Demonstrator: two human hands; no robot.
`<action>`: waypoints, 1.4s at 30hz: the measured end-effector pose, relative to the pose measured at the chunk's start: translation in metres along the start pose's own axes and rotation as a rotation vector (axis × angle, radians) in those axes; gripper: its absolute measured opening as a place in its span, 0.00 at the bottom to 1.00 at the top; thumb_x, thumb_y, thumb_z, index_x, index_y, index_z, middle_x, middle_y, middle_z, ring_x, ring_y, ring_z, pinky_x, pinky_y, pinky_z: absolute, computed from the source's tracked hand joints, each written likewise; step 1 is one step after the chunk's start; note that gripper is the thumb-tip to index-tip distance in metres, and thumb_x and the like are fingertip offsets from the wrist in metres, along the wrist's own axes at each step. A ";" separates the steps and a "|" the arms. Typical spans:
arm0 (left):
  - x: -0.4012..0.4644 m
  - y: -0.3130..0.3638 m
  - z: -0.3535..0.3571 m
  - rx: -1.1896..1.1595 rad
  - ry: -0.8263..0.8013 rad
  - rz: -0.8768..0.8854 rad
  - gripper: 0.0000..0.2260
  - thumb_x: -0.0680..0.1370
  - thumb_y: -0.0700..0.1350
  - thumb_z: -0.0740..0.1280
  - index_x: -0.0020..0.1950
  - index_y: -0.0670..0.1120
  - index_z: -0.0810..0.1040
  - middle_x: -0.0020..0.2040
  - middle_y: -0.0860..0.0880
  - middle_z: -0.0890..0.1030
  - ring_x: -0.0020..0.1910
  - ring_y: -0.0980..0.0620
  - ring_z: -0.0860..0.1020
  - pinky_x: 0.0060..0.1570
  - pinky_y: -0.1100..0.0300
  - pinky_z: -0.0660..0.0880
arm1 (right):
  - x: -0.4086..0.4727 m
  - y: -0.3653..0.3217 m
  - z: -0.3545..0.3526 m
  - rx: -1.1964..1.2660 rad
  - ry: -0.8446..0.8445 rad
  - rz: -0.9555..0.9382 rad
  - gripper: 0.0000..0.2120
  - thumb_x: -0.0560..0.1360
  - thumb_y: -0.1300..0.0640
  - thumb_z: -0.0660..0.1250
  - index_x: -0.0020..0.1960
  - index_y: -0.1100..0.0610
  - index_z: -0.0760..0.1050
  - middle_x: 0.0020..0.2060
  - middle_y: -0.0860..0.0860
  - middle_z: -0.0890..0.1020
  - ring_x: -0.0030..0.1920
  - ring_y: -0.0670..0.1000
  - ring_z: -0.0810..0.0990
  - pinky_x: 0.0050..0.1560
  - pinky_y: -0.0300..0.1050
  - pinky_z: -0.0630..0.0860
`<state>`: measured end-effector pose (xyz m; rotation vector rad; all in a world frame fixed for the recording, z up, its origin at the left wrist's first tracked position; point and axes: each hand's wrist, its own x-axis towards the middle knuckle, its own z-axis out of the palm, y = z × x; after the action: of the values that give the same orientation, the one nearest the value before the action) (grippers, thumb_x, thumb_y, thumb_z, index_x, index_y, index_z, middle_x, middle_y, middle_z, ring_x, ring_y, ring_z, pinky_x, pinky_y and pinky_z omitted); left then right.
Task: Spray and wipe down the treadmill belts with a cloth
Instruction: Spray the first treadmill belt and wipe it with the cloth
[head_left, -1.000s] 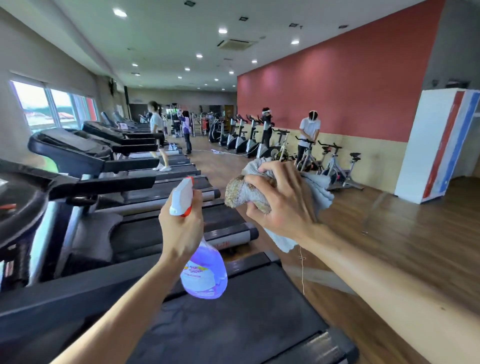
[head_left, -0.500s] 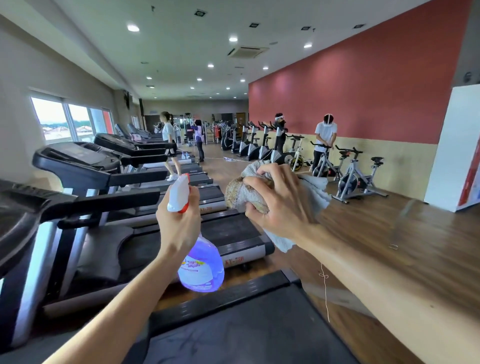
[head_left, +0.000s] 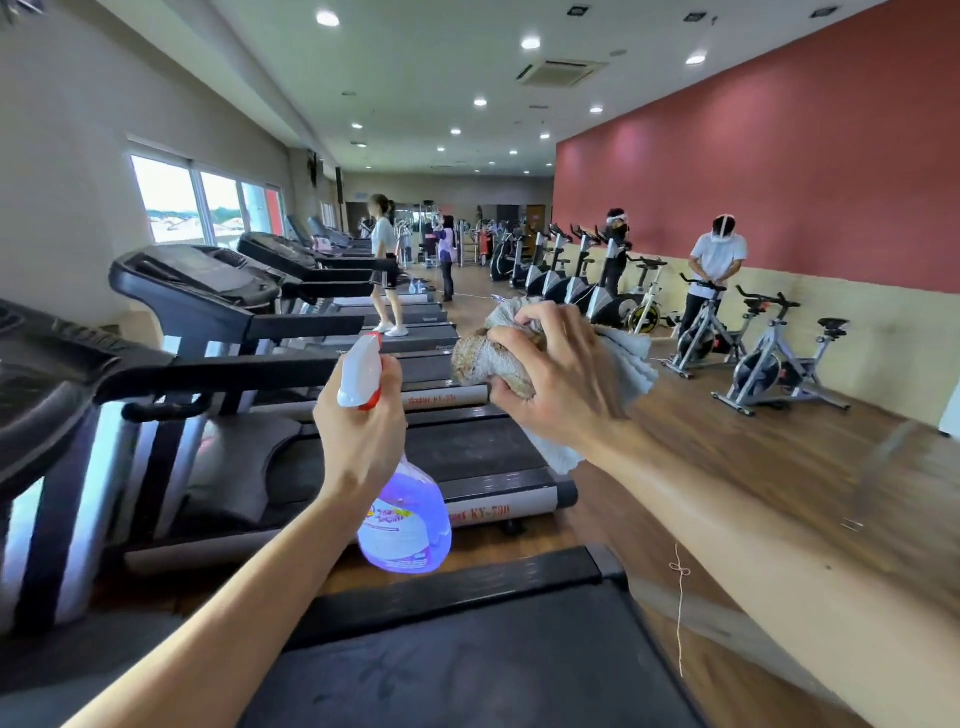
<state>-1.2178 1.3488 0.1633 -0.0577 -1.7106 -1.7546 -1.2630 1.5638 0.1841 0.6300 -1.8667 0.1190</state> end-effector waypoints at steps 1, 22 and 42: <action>0.001 -0.002 0.005 0.005 0.024 0.004 0.11 0.80 0.50 0.68 0.47 0.42 0.77 0.34 0.51 0.72 0.35 0.50 0.69 0.42 0.37 0.79 | 0.002 0.007 0.007 0.016 0.002 -0.014 0.19 0.73 0.45 0.67 0.61 0.52 0.74 0.54 0.58 0.77 0.53 0.57 0.72 0.48 0.49 0.73; -0.075 -0.146 0.081 0.314 0.558 -0.130 0.07 0.80 0.49 0.68 0.44 0.51 0.76 0.37 0.54 0.73 0.37 0.54 0.72 0.44 0.33 0.78 | -0.113 0.088 0.143 0.555 -0.233 -0.164 0.19 0.73 0.45 0.69 0.60 0.54 0.81 0.55 0.56 0.77 0.54 0.60 0.74 0.51 0.56 0.77; -0.137 -0.290 -0.092 0.473 0.755 -0.410 0.10 0.78 0.52 0.69 0.47 0.46 0.75 0.37 0.50 0.71 0.35 0.48 0.71 0.42 0.36 0.79 | -0.237 -0.099 0.278 0.738 -0.517 -0.145 0.21 0.73 0.42 0.66 0.61 0.52 0.79 0.56 0.54 0.76 0.53 0.58 0.73 0.48 0.54 0.77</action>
<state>-1.2148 1.2982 -0.1667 1.0854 -1.5467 -1.3089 -1.3915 1.4620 -0.1573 1.4023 -2.2542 0.6159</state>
